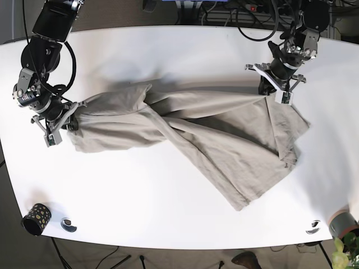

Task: Fold the T-shirt properly

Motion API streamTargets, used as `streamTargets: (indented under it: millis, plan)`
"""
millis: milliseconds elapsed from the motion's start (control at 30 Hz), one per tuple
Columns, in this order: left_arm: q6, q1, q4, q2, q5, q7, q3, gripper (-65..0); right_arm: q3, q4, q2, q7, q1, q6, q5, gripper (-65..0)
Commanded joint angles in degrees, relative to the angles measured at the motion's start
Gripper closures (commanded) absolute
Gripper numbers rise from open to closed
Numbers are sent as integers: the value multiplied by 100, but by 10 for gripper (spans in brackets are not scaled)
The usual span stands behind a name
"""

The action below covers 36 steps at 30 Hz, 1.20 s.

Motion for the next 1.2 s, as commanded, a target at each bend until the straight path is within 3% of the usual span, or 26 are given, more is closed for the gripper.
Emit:
streamTargets:
  millis: [0,200,267,500,633,867,1167]
  plan:
    - [10,86,212,-67,3,-104,-119,0,24,147,15,75,-73,-22,49,0]
    - [10,473,406,-67,-5,-113,-321,0,314,596,-152,-13,-689,-22,57,0]
    - [10,613,414,-67,-5,-113,-418,0,473,771,-267,-285,-768,-13,198,0]
    - [10,1018,388,-76,3,-113,-726,0,1141,1264,-284,-1384,-741,-66,945,0]
    - [10,1167,388,-76,3,-113,-857,0,1237,1281,-276,-1718,-416,-66,1104,0]
    - [10,1264,406,-85,3,-113,-866,0,1202,420,-258,-1745,507,-66,910,0]
    - [10,1264,564,-155,3,-113,-866,0,824,-1031,-267,-1745,1694,-66,181,0]
